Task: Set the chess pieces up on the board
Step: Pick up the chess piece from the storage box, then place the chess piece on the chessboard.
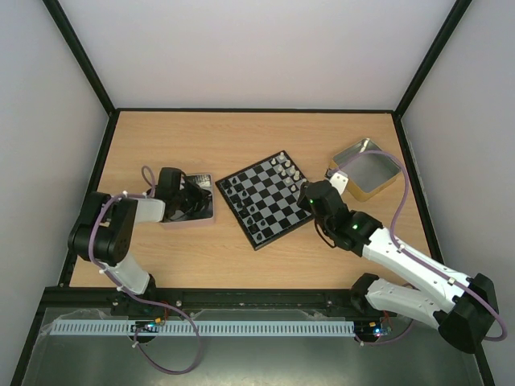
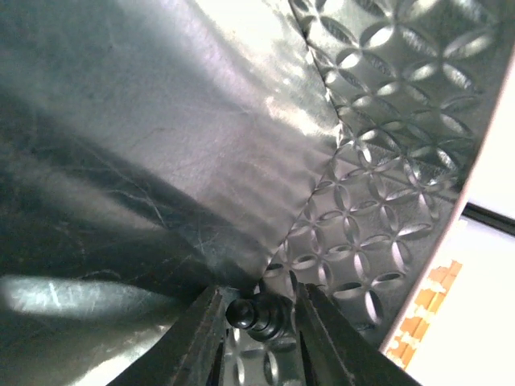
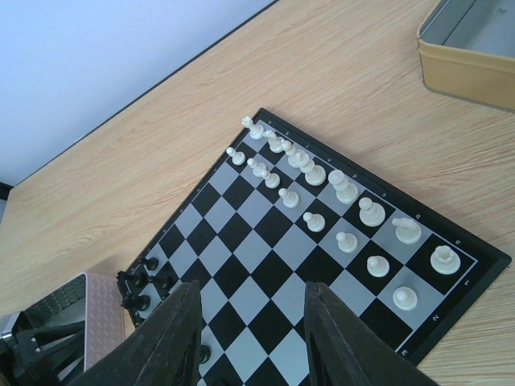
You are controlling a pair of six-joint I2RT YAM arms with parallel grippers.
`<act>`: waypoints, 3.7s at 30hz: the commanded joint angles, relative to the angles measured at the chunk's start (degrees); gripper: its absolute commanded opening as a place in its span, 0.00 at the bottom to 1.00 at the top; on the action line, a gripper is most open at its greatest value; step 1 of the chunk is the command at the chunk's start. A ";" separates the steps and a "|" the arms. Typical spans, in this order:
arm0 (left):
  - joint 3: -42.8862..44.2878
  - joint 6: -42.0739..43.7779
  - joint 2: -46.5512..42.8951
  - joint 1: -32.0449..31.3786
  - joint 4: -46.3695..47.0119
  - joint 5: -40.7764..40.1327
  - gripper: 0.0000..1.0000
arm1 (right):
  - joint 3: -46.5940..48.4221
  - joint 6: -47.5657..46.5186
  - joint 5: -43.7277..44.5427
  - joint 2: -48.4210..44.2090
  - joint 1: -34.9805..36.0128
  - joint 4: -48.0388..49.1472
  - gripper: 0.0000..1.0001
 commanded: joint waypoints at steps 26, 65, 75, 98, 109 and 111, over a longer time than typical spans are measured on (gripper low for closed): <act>8.81 30.40 -14.36 -10.91 -26.51 -32.12 0.02 | -1.91 -2.09 -2.68 0.63 -0.12 3.79 0.35; 17.14 59.80 1.28 -50.27 -16.51 -35.54 0.03 | -6.38 9.45 12.39 -11.22 -0.21 -5.81 0.40; 15.54 59.93 2.16 -50.77 -16.72 -36.33 0.04 | -6.39 8.96 11.73 -10.34 -0.22 -5.22 0.40; 14.46 60.89 1.01 -50.75 -17.55 -35.87 0.20 | -6.80 8.99 10.73 -9.89 -0.20 -4.16 0.40; 18.12 56.49 -11.63 -49.01 -20.41 -40.01 0.52 | -6.00 8.02 10.29 -11.21 -0.24 -4.15 0.41; 17.91 54.95 -15.42 -47.02 -20.80 -40.34 0.58 | -5.65 6.83 10.22 -11.72 -0.24 -4.20 0.46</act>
